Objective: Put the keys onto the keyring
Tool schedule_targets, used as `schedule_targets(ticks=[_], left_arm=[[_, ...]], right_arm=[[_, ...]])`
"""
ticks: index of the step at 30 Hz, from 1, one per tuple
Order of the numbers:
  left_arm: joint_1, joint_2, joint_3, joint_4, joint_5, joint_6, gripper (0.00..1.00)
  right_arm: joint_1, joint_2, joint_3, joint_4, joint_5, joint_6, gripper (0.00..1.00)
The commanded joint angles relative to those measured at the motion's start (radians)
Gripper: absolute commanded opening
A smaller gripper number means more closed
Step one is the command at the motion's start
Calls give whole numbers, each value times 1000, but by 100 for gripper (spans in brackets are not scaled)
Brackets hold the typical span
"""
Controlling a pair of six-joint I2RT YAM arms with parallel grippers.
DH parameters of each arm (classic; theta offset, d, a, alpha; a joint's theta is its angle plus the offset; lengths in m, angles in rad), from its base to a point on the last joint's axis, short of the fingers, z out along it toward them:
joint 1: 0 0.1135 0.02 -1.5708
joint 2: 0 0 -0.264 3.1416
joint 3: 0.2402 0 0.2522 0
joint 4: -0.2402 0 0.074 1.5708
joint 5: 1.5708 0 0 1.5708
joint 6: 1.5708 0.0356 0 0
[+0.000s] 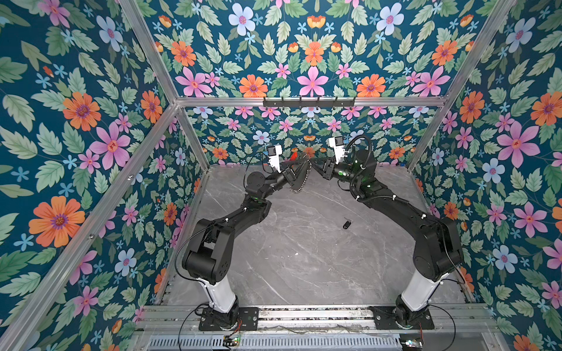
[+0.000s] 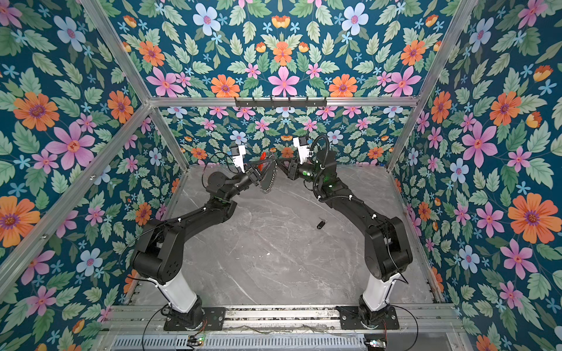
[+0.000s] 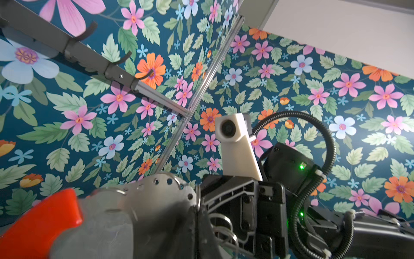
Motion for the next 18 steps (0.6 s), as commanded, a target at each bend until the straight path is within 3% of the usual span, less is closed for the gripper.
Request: schedule_targets(ticks=[1,11,16,18], left_arm=[[-16,7,-11,130,-126,-10,0],[-53,43,-29,215,-202,-24,0],[-53,22,-35,182,-191,24,0],[-53,6,-36,140,-183,61,0]], right_arm=[[8,1,-1,68,-17,44,16],[28,6,-2,89,23,62,14],[24,-58,-29,-49,134,-43,15],[22,-89,-36,-107,176,-90,23]])
